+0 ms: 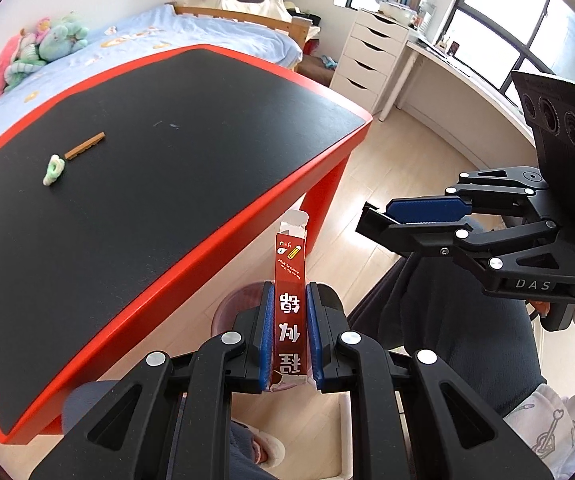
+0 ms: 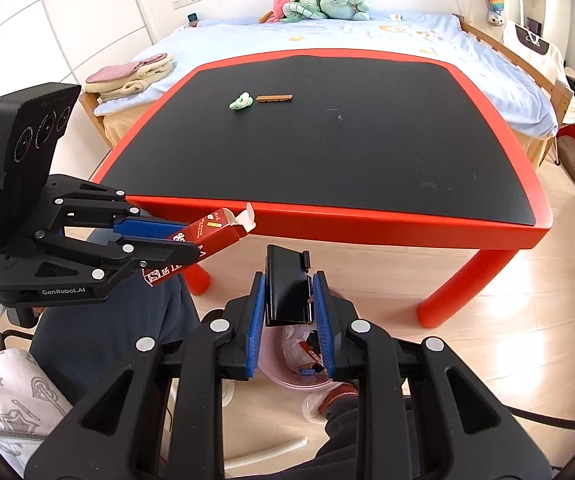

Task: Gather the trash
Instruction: 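Open both tools to drop the toothpaste box and stand into the wastebasket, then move both tools back over the table toward the fluffy item and wooden stick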

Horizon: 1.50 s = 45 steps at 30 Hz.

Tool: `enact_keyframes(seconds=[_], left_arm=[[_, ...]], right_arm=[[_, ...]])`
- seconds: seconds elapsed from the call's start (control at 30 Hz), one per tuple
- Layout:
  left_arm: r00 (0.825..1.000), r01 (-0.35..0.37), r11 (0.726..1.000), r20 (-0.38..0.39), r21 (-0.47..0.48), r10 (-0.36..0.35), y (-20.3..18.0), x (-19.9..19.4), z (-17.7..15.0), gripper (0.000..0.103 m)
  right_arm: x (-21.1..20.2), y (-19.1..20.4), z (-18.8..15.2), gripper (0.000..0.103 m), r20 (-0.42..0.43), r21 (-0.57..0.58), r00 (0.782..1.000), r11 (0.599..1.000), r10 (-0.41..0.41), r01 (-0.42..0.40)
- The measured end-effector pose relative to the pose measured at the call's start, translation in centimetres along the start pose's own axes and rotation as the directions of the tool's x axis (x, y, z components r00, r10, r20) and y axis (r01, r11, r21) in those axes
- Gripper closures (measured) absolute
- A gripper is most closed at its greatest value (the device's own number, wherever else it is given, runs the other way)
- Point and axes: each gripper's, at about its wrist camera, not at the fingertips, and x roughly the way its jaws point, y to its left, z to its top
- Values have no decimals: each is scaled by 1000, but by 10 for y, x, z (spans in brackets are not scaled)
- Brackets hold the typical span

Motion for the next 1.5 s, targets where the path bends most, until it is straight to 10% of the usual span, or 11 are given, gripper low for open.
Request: enact_keyframes(seconds=[0.3, 0.33, 0.4, 0.5, 1.5], left_arm=[[1000, 12, 1000, -1, 12, -12, -2, 2, 1, 83], [1000, 4, 1000, -2, 10, -4, -1, 3, 1, 79], [1000, -10, 1000, 6, 1, 10, 2, 3, 1, 35], [999, -25, 1000, 37, -16, 25, 5, -1, 2, 13], [980, -164, 976, 89, -144, 178, 71, -37, 19, 8]], right_arm=[[0, -3, -6, 77, -3, 15, 1000, 1000, 26, -26], [1, -4, -6, 65, -8, 21, 1000, 999, 24, -24], [2, -6, -8, 33, -5, 28, 1000, 1000, 14, -14], [1, -10, -8, 16, 3, 52, 1000, 999, 4, -4], [12, -3, 56, 3, 33, -41, 997, 997, 70, -69]])
